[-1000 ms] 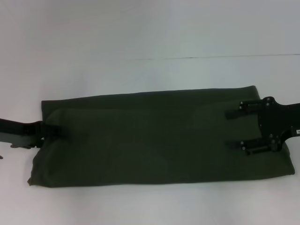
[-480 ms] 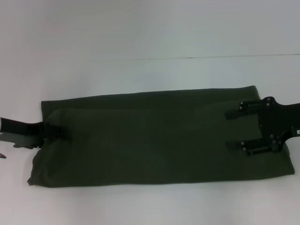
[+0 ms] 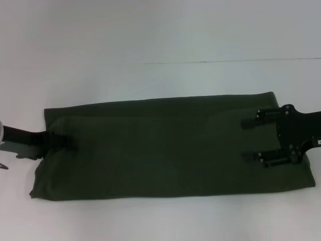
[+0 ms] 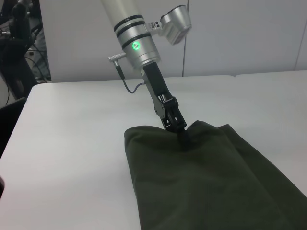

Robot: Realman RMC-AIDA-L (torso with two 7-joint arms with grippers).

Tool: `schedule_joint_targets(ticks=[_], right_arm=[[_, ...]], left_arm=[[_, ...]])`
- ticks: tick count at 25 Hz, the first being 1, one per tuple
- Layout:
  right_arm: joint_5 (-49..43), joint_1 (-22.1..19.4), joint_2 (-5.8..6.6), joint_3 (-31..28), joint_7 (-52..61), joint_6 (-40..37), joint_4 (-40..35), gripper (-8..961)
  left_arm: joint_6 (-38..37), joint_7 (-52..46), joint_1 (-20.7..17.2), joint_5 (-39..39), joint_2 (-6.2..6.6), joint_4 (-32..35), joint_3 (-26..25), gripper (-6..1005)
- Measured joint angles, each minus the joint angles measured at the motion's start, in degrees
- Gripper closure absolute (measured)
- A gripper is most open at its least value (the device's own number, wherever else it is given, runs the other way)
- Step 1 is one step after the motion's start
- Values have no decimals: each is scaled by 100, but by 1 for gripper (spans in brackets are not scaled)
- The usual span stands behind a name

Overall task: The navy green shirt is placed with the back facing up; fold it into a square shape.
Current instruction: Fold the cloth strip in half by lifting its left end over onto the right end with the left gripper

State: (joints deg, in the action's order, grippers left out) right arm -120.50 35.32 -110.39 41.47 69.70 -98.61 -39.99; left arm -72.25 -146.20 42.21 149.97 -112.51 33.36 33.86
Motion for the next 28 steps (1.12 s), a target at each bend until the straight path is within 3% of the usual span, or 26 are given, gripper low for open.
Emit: schedule_joint_targets(ticks=[28], right_arm=[[0,19,-9,1,0,0,0,158]], left_arm=[[-50,4,104,-3,4,-75,7,125]])
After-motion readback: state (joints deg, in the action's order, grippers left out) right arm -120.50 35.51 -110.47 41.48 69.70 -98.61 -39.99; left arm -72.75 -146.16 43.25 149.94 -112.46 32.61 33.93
